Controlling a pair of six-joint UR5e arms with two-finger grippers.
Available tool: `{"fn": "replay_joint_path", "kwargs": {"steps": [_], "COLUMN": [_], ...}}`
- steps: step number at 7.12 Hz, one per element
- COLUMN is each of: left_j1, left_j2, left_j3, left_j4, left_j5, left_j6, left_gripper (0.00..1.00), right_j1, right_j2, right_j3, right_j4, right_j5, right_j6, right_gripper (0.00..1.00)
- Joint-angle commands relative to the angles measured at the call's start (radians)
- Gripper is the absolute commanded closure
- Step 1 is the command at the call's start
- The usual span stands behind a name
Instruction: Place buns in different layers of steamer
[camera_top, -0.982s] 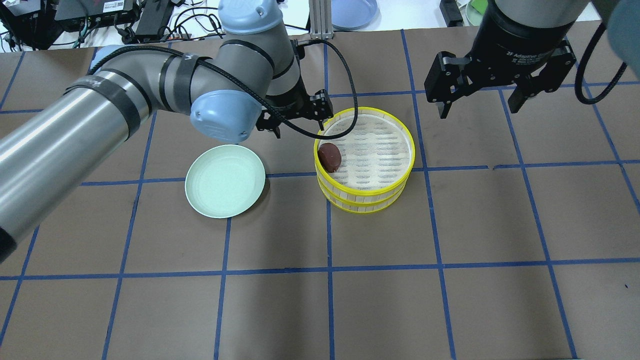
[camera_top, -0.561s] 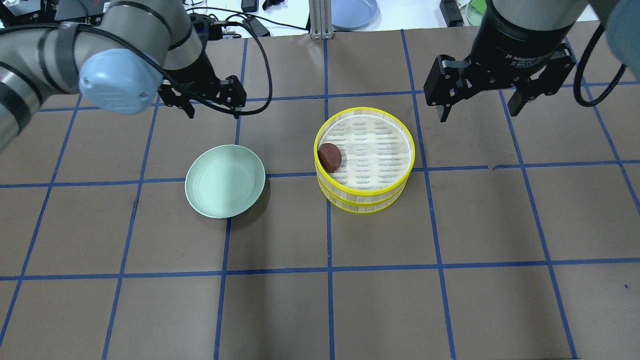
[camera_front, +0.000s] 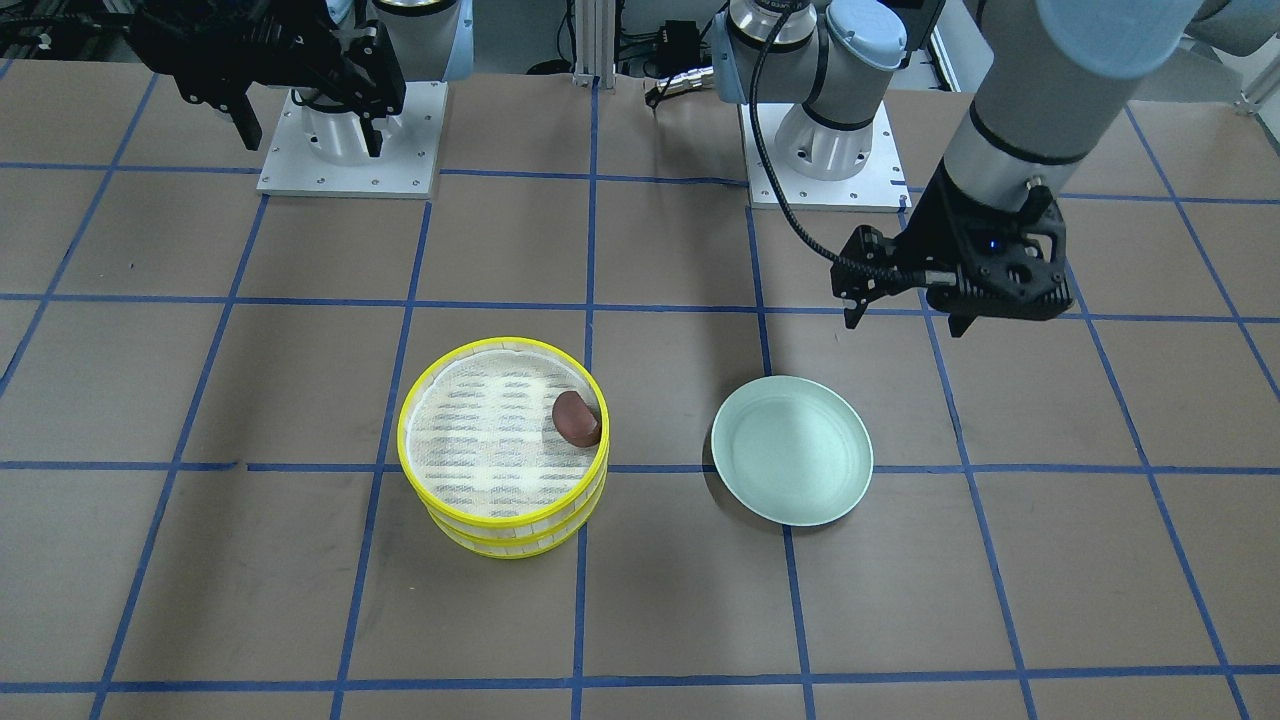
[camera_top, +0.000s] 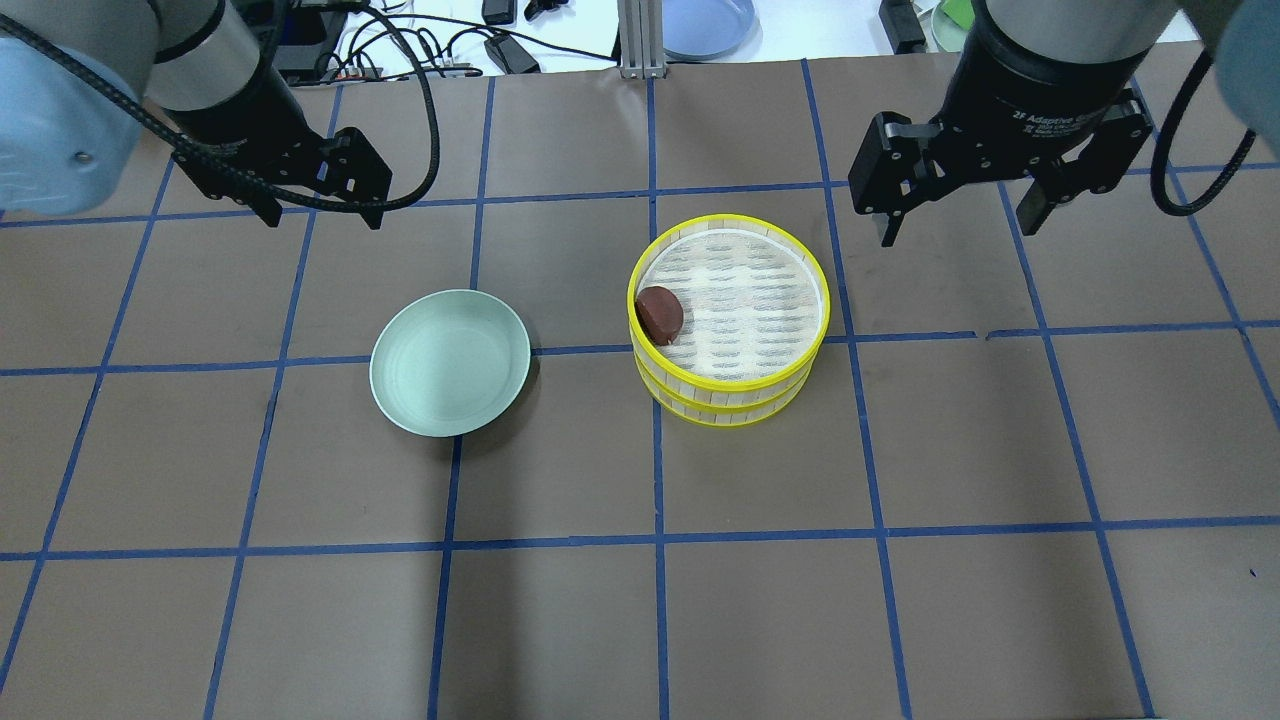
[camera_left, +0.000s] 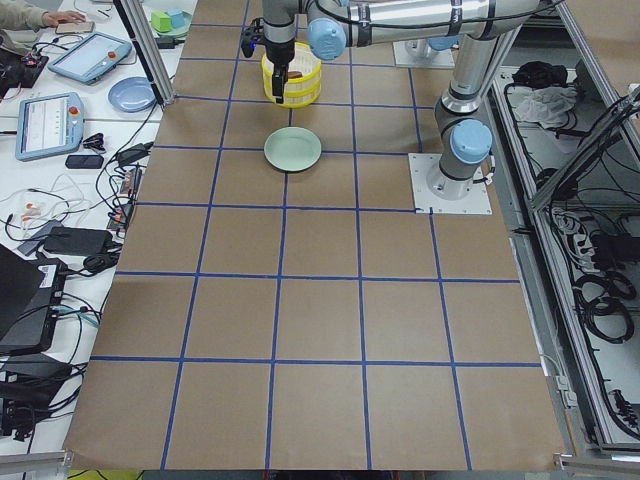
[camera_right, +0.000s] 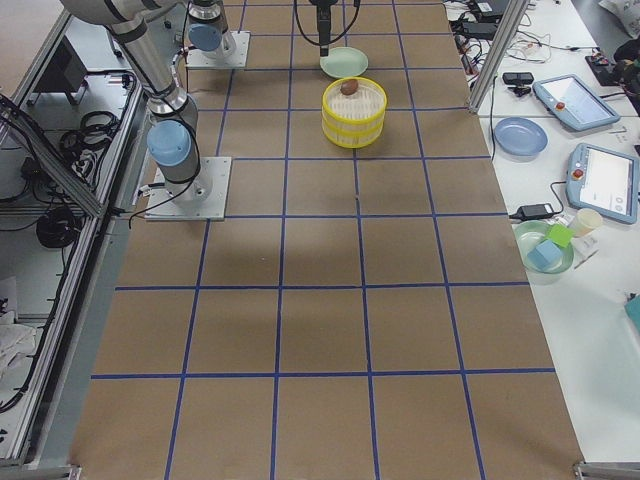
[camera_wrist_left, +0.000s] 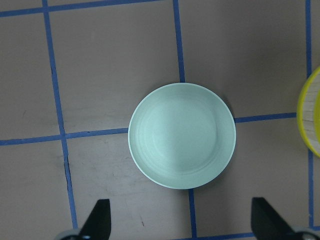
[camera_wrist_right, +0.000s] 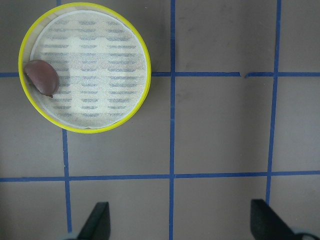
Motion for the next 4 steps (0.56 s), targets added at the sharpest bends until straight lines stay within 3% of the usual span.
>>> {"fn": "replay_joint_path", "kwargs": {"steps": [1,4], "left_j1": [-0.004,-0.024], "left_j2": [0.05,0.041], "left_j3": [0.007,0.07], "left_j4": [-0.053,-0.159], "left_j5": [-0.047,-0.063], "left_j6": [-0.012,-0.138], "left_gripper": [0.0,0.0], "right_j1": [0.0,0.002], "right_j2": [0.0,0.0], "right_j3": [0.0,0.0], "right_j4": [0.0,0.0], "right_j5": [0.0,0.0], "right_j6": [0.0,0.0], "right_gripper": [0.0,0.0]}}
